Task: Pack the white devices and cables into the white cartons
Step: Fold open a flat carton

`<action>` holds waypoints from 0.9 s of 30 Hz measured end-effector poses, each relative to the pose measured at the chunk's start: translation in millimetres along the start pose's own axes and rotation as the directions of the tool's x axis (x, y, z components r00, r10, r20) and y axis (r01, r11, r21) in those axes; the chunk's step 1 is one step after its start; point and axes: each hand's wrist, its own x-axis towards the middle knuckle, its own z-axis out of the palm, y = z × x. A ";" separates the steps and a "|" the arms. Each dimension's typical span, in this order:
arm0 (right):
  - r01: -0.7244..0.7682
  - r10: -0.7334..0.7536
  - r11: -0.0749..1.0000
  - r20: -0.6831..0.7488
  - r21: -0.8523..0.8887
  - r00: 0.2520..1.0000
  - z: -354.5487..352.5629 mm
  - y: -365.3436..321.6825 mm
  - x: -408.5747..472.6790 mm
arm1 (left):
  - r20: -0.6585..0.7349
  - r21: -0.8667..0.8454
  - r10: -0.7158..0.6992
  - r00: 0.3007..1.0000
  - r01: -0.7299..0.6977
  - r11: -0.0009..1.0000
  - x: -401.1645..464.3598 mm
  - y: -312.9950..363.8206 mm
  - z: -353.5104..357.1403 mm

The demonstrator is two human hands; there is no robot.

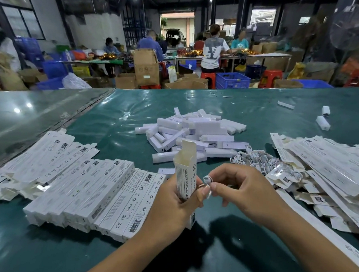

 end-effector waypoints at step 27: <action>-0.123 0.160 0.921 -0.072 0.370 0.984 14.8 -0.6 -1.3 | -0.073 -0.119 -0.039 0.997 0.030 0.992 1.4 7.8 -2.1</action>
